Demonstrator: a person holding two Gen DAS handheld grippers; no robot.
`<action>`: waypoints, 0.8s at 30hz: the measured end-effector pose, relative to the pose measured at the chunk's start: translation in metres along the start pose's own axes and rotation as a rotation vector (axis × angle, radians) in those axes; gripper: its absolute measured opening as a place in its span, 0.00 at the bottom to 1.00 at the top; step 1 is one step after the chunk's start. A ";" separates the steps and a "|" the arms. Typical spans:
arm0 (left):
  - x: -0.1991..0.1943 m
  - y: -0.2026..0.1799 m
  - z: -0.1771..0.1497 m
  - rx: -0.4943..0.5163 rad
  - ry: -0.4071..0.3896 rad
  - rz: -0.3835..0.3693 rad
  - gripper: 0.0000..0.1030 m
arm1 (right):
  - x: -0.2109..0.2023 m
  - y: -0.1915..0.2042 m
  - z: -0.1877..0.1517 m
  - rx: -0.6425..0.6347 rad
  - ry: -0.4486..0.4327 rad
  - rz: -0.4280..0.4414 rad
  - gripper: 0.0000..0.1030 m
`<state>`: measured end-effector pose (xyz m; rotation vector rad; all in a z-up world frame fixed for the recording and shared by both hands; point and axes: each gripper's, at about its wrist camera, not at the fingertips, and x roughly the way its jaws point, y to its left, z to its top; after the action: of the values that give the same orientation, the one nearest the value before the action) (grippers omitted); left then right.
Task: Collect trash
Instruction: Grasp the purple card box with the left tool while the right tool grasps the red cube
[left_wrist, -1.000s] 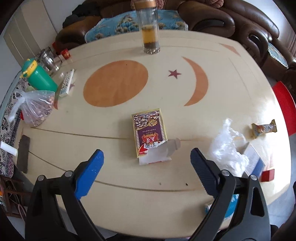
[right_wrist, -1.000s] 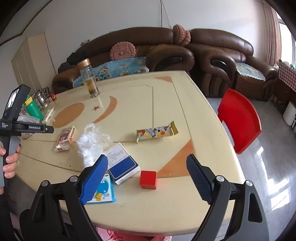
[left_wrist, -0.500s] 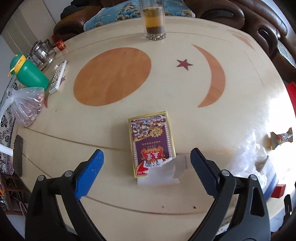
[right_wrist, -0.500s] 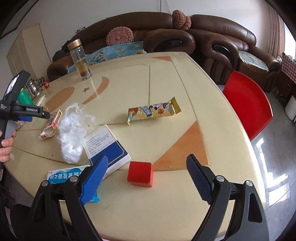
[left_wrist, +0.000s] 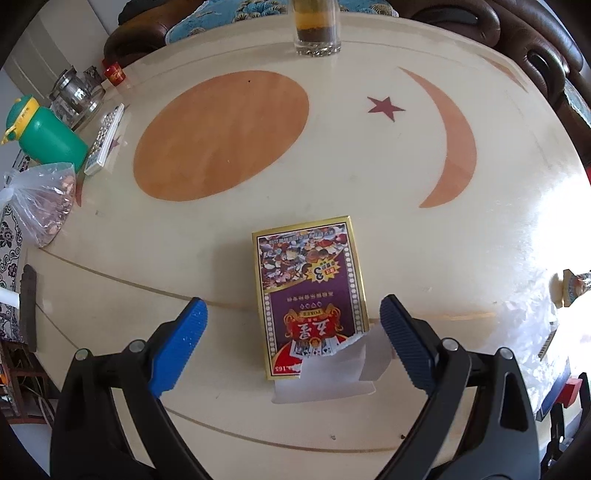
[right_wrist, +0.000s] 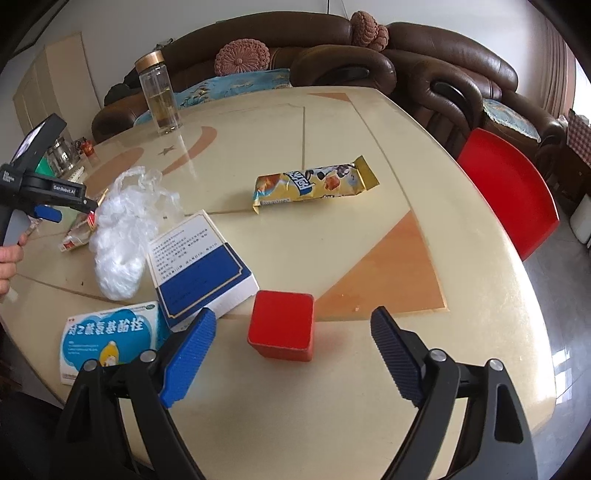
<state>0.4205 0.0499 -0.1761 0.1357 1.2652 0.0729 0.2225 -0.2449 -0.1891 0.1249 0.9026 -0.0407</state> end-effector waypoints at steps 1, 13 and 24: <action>0.002 0.000 0.001 -0.002 0.004 0.000 0.90 | 0.001 0.001 -0.001 -0.006 -0.001 -0.004 0.77; 0.016 -0.001 0.007 -0.012 0.027 0.004 0.90 | 0.004 0.008 -0.009 -0.063 -0.060 -0.051 0.63; 0.015 -0.003 0.005 -0.031 0.015 -0.033 0.80 | 0.000 0.015 -0.013 -0.100 -0.118 -0.074 0.29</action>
<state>0.4298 0.0488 -0.1891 0.0878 1.2807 0.0650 0.2135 -0.2282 -0.1955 -0.0044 0.7894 -0.0711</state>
